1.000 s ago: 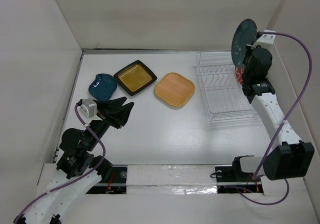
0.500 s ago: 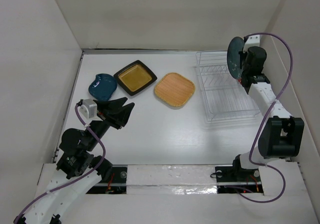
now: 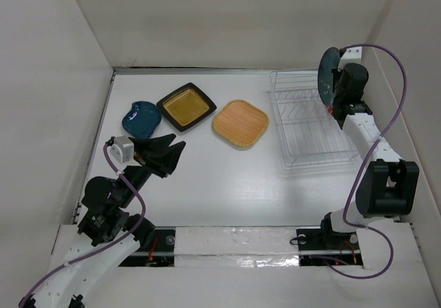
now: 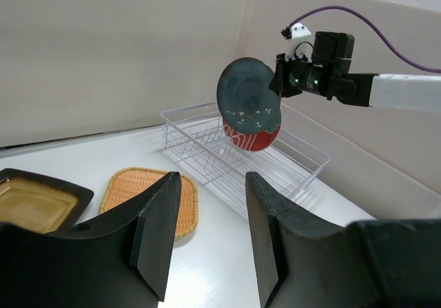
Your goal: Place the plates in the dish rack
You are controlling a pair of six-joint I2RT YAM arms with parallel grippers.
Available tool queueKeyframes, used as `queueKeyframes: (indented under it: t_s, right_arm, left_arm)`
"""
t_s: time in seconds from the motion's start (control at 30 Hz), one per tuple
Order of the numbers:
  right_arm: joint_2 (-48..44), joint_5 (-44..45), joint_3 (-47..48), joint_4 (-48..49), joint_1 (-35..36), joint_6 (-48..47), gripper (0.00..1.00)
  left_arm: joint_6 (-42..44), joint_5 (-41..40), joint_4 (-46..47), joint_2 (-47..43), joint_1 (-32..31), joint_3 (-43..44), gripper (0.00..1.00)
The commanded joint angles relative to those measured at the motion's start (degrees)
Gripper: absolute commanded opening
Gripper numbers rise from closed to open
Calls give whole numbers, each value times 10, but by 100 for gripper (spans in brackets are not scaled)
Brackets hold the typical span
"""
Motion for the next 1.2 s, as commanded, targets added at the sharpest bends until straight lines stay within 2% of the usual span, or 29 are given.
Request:
queueKeyframes:
  t_s: [0.0, 0.53, 0.7, 0.8, 0.83, 0.9, 1.0, 1.03, 1.17]
  right_arm:
    - [-50, 40, 48, 145, -10, 20, 0]
    - [12, 31, -11, 165, -4, 10, 0]
    - [23, 39, -37, 182, -4, 36, 0]
    - [17, 37, -63, 203, -4, 51, 8]
    - [16, 38, -66, 207, -4, 56, 17]
    - [19, 31, -65, 198, -9, 76, 23]
    - [7, 16, -65, 194, -15, 112, 37]
    - [1, 15, -61, 187, -20, 123, 44]
    - [-35, -8, -16, 129, -26, 196, 60]
  left_arm:
    - [-4, 5, 28, -1, -3, -3, 39]
    - [-5, 15, 33, -11, -3, -3, 39]
    - [-5, 13, 28, -4, -3, -3, 39]
    - [-5, 11, 33, -10, -3, -4, 39]
    - [-5, 7, 29, -6, -3, -4, 39]
    - [-5, 8, 28, -2, -3, -3, 39]
    - [-5, 16, 32, -5, -3, -4, 39]
    - [-5, 11, 31, -5, -3, -4, 39]
    - [-5, 16, 29, 8, -3, -3, 39]
